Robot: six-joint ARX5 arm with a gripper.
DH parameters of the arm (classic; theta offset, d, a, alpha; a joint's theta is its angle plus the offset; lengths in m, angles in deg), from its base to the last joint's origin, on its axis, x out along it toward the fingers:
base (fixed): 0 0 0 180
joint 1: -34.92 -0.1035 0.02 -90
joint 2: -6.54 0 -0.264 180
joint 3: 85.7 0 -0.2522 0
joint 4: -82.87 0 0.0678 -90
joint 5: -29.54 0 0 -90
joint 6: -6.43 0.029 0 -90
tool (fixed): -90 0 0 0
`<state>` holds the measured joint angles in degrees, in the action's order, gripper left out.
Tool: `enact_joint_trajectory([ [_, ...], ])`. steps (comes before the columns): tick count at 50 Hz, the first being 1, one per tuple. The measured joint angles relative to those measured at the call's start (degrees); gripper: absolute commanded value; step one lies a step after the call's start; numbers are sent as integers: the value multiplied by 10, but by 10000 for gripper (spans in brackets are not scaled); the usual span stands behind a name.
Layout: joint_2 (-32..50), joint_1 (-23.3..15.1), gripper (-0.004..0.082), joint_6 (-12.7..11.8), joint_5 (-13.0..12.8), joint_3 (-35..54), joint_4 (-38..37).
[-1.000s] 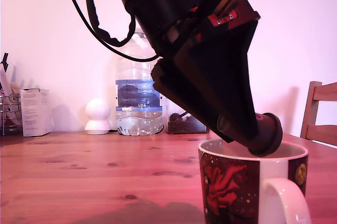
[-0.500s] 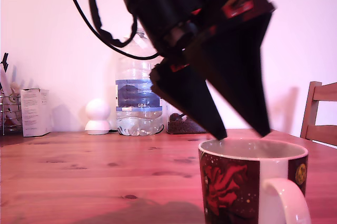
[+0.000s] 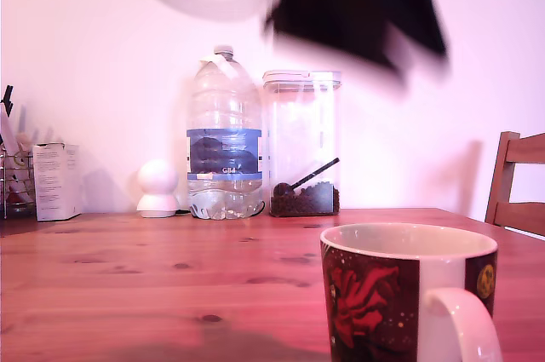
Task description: Pick up the coffee capsules from the table one by one and drop them inside the nearest coffee cup
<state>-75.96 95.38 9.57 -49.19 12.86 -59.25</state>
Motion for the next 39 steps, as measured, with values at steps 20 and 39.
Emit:
enact_joint_trajectory([
  [20, 78, -100, -19, -2, -38, 104, -142],
  [39, 145, -241, -19, -34, -38, 172, -216],
])
